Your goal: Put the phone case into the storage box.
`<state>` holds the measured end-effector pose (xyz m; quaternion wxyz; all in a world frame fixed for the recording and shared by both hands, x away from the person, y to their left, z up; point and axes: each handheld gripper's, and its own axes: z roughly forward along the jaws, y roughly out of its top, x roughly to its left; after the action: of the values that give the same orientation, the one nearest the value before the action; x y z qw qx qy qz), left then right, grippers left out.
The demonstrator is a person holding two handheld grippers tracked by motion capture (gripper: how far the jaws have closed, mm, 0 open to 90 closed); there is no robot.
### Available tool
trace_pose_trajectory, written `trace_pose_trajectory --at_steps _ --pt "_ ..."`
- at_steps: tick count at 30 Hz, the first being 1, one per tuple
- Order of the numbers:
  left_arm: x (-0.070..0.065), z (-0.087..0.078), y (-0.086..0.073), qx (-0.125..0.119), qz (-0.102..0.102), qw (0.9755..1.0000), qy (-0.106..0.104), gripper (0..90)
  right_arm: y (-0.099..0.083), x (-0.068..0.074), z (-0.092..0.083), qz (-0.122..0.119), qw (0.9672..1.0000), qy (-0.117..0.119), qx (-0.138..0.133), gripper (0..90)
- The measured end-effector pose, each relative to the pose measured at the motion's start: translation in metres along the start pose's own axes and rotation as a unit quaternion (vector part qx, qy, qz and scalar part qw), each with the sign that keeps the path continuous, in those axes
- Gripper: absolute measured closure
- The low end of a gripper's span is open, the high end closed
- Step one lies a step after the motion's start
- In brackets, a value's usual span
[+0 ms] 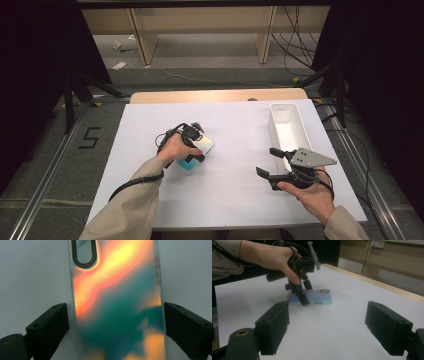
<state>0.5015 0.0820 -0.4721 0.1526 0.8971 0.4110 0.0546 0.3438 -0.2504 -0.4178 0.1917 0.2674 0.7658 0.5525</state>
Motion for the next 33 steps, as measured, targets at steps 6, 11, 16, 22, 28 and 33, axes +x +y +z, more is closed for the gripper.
trace_pose_trajectory --at_steps 6,11,16,22,28,33 --pt "-0.0013 -0.0017 0.0008 0.003 -0.003 1.0000 0.001 13.2 0.0002 0.0002 -0.0002 0.000 1.0000 0.000 0.000 20.2" --pt "-0.0012 -0.0022 0.0003 0.000 -0.009 1.0000 0.005 15.3 0.0006 0.0005 -0.0002 0.000 1.0000 0.000 0.000 20.2" --pt "-0.0020 -0.0022 -0.0007 -0.005 -0.016 0.9998 0.006 16.3 0.0006 0.0005 -0.0004 0.000 1.0000 -0.001 0.001 20.2" --pt "-0.0023 -0.0027 -0.0028 -0.011 -0.018 0.9997 0.008 16.8 0.0007 0.0006 -0.0003 -0.001 1.0000 -0.002 0.000 20.2" --pt "-0.0021 -0.0030 -0.0055 -0.021 -0.018 0.9996 0.008 17.0 0.0005 0.0008 0.0003 0.000 1.0000 -0.001 -0.001 20.1" --pt "-0.0021 -0.0030 -0.0066 -0.026 -0.020 0.9994 0.007 17.1 0.0002 0.0002 0.0003 0.000 1.0000 -0.002 -0.002 20.1"
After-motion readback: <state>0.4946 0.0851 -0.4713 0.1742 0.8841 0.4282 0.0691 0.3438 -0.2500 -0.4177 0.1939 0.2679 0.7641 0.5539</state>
